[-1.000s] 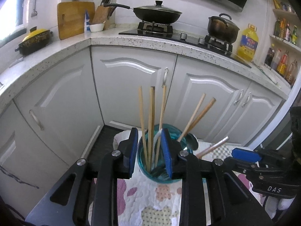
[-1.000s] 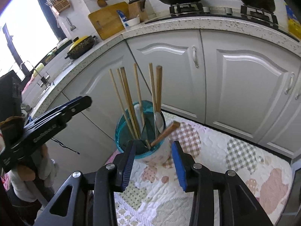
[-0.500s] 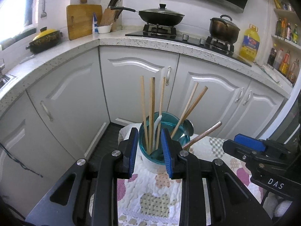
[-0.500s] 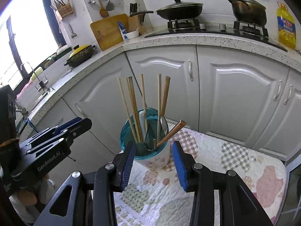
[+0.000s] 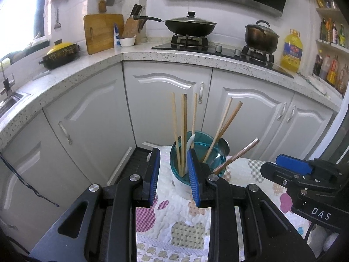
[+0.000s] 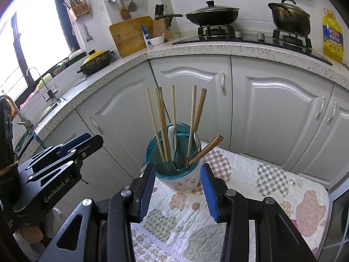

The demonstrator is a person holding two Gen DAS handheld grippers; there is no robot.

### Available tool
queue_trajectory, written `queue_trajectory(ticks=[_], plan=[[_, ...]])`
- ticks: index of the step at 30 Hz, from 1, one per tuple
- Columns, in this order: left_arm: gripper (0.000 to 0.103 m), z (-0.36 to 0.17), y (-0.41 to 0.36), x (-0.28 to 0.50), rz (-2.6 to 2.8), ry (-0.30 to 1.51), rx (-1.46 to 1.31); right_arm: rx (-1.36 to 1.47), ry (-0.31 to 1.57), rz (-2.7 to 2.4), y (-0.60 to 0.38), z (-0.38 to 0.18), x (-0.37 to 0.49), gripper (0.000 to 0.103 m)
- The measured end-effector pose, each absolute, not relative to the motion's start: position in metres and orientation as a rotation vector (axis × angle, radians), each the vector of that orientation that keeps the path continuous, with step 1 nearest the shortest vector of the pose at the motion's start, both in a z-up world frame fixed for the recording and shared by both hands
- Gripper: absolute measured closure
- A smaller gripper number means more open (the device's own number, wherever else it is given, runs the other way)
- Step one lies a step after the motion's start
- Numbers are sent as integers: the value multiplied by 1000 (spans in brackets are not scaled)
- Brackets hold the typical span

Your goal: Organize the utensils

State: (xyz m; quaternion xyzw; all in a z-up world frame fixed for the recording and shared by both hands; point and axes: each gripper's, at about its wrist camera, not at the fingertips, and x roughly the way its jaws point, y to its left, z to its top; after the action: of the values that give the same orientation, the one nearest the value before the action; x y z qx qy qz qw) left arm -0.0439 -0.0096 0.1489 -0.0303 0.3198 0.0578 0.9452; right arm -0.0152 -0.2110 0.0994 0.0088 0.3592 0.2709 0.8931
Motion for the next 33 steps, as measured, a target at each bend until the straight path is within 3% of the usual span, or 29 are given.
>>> queue_trajectory(ticks=[33], plan=[[79,145,-12,-43,139,655,-48,-31,752,524,-200,95,-13,60]])
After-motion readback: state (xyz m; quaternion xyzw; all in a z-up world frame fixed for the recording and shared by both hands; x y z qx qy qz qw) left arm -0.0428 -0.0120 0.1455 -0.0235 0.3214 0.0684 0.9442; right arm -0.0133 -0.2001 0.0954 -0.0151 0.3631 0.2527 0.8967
